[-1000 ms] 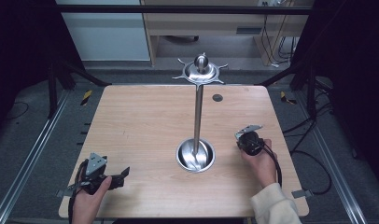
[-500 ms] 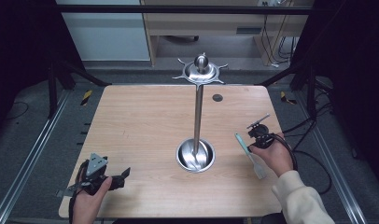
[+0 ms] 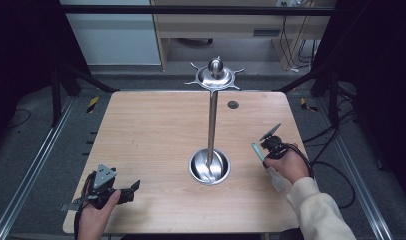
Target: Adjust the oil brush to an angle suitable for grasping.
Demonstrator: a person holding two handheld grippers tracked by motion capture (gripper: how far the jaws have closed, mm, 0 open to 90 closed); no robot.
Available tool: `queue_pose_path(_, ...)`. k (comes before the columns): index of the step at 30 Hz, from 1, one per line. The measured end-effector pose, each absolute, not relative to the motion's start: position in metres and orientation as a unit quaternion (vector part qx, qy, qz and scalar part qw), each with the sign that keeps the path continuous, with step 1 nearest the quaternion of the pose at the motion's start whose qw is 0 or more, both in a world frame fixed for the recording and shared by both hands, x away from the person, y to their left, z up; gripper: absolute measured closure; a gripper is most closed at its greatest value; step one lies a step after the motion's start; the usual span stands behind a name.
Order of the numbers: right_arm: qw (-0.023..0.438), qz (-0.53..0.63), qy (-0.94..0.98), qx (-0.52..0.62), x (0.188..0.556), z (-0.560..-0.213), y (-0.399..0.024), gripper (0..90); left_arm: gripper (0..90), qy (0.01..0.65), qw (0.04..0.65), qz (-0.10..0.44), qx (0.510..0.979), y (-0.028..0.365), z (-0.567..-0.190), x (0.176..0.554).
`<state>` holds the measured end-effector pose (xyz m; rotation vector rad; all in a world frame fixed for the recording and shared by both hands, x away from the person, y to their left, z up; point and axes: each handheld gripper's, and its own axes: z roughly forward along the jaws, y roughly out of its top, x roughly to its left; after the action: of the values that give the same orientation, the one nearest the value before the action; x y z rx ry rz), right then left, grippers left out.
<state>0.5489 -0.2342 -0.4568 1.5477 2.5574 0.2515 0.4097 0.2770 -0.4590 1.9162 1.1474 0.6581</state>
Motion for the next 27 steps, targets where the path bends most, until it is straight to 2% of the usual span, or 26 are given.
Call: queue_pose_path(27, 0.039, 0.09, 0.837, 0.539, 0.5549, -0.4613, -0.2419, 82.1, 3.2, 0.452, 0.394, 0.26, 0.757, 0.2755, -0.4594, 0.4099)
